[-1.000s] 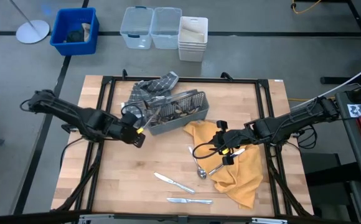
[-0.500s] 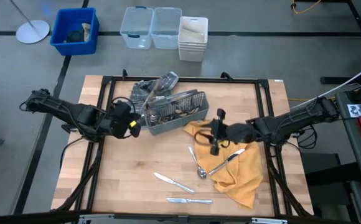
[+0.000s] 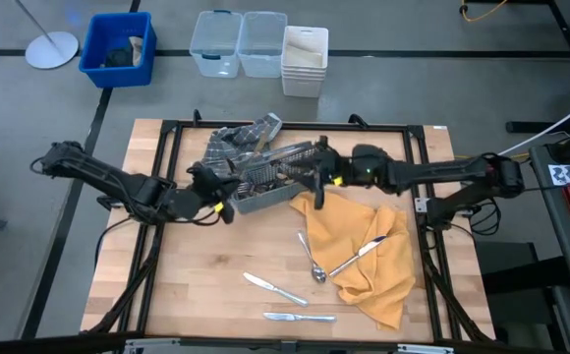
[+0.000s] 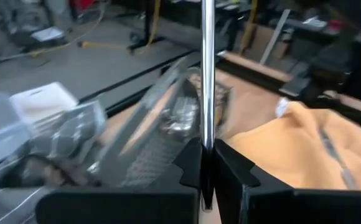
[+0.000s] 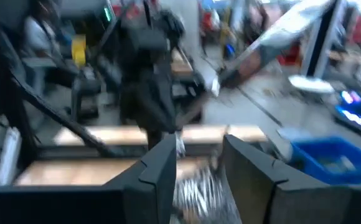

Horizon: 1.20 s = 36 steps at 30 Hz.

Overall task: Sort silverware
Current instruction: Put the silver knife into the gray silverware basket

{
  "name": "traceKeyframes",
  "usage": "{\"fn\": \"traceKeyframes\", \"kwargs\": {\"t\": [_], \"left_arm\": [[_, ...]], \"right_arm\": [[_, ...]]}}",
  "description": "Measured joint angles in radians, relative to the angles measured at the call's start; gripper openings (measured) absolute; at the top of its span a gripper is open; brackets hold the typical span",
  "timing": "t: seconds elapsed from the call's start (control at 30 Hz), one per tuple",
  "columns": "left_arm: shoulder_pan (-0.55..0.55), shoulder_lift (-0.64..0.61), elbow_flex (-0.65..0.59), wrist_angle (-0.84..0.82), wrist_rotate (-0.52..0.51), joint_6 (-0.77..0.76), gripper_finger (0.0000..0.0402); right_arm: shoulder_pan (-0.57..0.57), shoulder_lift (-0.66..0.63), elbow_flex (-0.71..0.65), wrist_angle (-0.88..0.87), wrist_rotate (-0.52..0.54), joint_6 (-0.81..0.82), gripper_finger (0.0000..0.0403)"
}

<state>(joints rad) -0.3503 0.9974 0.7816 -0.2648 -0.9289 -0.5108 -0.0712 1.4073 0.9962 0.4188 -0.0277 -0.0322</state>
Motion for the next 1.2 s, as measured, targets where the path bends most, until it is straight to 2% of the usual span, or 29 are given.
{"fn": "traceKeyframes", "kwargs": {"t": [0.13,0.4,0.8,1.07,1.2], "left_arm": [[-0.023,0.0,-0.052,0.148,0.022,0.066,0.0014],[-0.061,0.0,-0.133,0.247,0.047,0.07,0.0014],[-0.091,0.015,-0.236,0.474,0.066,0.137,0.0015],[-0.09,0.123,-0.251,0.649,0.069,0.28,0.0015],[-0.089,0.165,-0.251,0.692,0.069,0.305,0.0015]], "right_arm": [[-0.052,0.055,0.0,0.135,-0.089,-0.006,0.0133],[-0.075,0.104,0.0,0.295,-0.197,-0.063,0.0133],[-0.074,0.105,0.0,0.298,-0.202,-0.092,0.0133],[-0.073,0.104,0.0,0.298,-0.205,-0.02,0.0133],[-0.073,0.104,0.0,0.295,-0.247,-0.018,0.0133]]}}
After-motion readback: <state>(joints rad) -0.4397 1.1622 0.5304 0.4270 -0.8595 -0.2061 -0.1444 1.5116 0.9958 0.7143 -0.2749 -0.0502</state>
